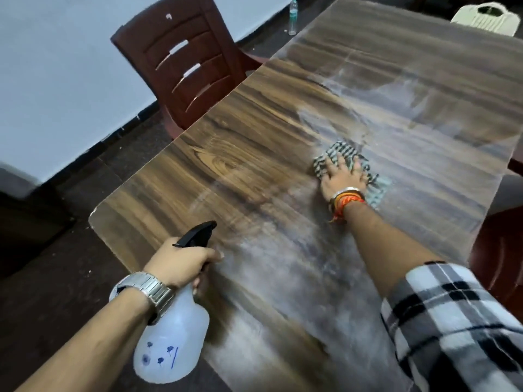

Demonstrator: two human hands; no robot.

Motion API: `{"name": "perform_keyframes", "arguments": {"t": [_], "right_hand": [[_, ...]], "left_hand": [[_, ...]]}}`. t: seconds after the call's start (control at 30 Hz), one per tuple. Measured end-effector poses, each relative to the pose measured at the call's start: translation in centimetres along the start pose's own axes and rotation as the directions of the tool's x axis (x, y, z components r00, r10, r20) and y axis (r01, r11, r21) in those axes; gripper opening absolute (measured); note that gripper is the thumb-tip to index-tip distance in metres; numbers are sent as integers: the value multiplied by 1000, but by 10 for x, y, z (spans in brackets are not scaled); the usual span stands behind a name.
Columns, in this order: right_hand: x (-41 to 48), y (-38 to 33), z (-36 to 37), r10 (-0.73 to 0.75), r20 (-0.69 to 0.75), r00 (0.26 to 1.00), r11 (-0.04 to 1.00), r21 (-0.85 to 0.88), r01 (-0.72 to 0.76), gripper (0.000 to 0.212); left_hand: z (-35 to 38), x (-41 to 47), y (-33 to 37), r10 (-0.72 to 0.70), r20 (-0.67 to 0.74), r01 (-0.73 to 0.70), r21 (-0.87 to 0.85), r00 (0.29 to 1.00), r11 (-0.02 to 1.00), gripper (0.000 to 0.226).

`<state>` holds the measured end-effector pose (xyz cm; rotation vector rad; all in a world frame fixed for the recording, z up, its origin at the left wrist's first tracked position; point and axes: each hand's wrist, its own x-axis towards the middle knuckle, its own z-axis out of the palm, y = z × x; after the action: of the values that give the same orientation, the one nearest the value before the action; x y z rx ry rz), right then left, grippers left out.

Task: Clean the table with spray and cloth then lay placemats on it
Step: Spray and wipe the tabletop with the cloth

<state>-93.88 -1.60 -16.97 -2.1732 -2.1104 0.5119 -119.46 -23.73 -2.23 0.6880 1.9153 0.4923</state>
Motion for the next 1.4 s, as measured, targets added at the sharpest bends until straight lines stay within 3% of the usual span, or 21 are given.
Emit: {"name": "perform_keyframes", "arguments": {"t": [0.03, 0.1, 0.2, 0.3, 0.37, 0.53, 0.63, 0.7, 0.77, 0.83, 0.9, 0.97, 1.0, 1.07, 1.13, 1.2, 1.27, 1.4], "right_hand": [[-12, -16, 6, -39, 9, 999, 999, -7, 39, 50], [-53, -58, 26, -345, 10, 938, 938, -15, 345, 50], [-140, -101, 55, -788, 69, 612, 615, 18, 789, 41], [-227, -94, 67, -936, 218, 278, 314, 155, 937, 48], [-258, -75, 69, -962, 220, 160, 209, 220, 953, 44], [-259, -62, 67, -934, 307, 182, 289, 355, 889, 40], [-248, -62, 81, -943, 297, 149, 214, 199, 956, 45], [-221, -63, 81, -945, 265, 190, 223, 100, 970, 45], [-170, -68, 75, -921, 228, 315, 333, 44, 942, 46], [-109, -69, 63, -836, 155, 527, 534, 4, 845, 47], [-46, -55, 45, -669, 100, 737, 735, -57, 675, 46], [9, -29, 20, -454, 64, 889, 885, -82, 458, 46], [26, -19, 8, -362, 64, 930, 928, -70, 366, 47], [32, -14, -4, -251, 101, 963, 966, -35, 255, 49], [13, -31, 1, -304, 135, 943, 947, -68, 315, 53], [-18, -61, 16, -557, 185, 809, 811, -86, 578, 54], [-59, -96, 32, -784, 279, 555, 563, -60, 824, 50], [-156, -110, 54, -887, 459, 44, 66, 33, 997, 44]], "left_hand": [[3, -7, -3, -10, -10, 10, 2, 1000, 1000, 26], [9, -17, -8, -31, -26, 32, 10, 999, 999, 35], [11, -23, -15, -41, -28, 43, 60, 999, 997, 49], [9, -32, -25, -28, -53, 30, 28, 998, 999, 72], [7, -40, -30, -5, -30, 6, 33, 1000, 999, 73], [8, -43, -48, -65, -44, 63, -33, 997, 997, 78], [15, -49, -53, -118, -94, 114, -44, 989, 992, 56], [20, -52, -54, -148, -107, 139, -84, 983, 987, 48], [27, -58, -52, -185, -146, 164, -143, 972, 976, 36], [34, -65, -51, -210, -206, 170, -196, 956, 966, 24], [45, -75, -54, -258, -265, 184, -274, 929, 944, 22], [59, -86, -56, -297, -304, 176, -368, 905, 913, 29], [66, -91, -56, -312, -309, 172, -405, 898, 898, 36], [82, -101, -54, -336, -334, 167, -445, 881, 880, 29], [99, -109, -51, -349, -343, 159, -474, 872, 866, 18], [112, -113, -47, -337, -343, 145, -480, 877, 865, 10], [120, -111, -45, -325, -341, 138, -472, 882, 871, 9], [130, -104, -46, -333, -387, 119, -482, 860, 868, 13]]}}
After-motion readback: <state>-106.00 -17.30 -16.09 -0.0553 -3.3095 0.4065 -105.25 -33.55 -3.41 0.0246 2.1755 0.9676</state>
